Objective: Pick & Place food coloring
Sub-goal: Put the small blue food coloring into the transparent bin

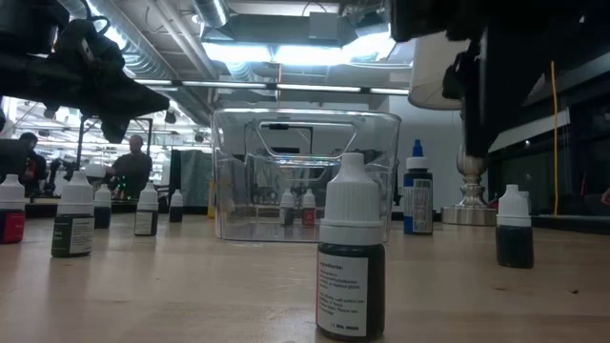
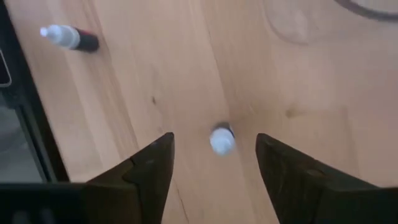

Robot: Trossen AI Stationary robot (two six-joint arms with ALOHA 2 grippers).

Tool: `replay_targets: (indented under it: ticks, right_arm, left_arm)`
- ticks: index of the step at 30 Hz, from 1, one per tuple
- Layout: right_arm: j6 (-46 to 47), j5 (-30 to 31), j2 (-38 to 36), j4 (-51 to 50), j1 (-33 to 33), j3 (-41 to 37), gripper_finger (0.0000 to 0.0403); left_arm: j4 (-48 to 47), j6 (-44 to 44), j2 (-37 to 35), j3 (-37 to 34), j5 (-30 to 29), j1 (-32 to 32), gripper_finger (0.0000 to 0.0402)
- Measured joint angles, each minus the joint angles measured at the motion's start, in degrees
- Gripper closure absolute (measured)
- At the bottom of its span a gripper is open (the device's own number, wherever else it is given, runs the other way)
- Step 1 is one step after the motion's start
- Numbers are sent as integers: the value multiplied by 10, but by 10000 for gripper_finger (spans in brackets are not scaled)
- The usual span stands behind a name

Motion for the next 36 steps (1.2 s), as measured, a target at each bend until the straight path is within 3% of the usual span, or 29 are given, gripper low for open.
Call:
replay_targets:
  ticks: [14,32,36]
  right_arm:
    - [39,-19,68,-14,0,0,186]
    - [40,-25,68,-34,0,0,186]
    - [40,-22,68,-32,0,0,203]
  left_arm:
    - [-1,-1,0,0,3,0,384]
    - [0,-2,0,0,3,0,384]
    - [0,-2,0,0,3,0,384]
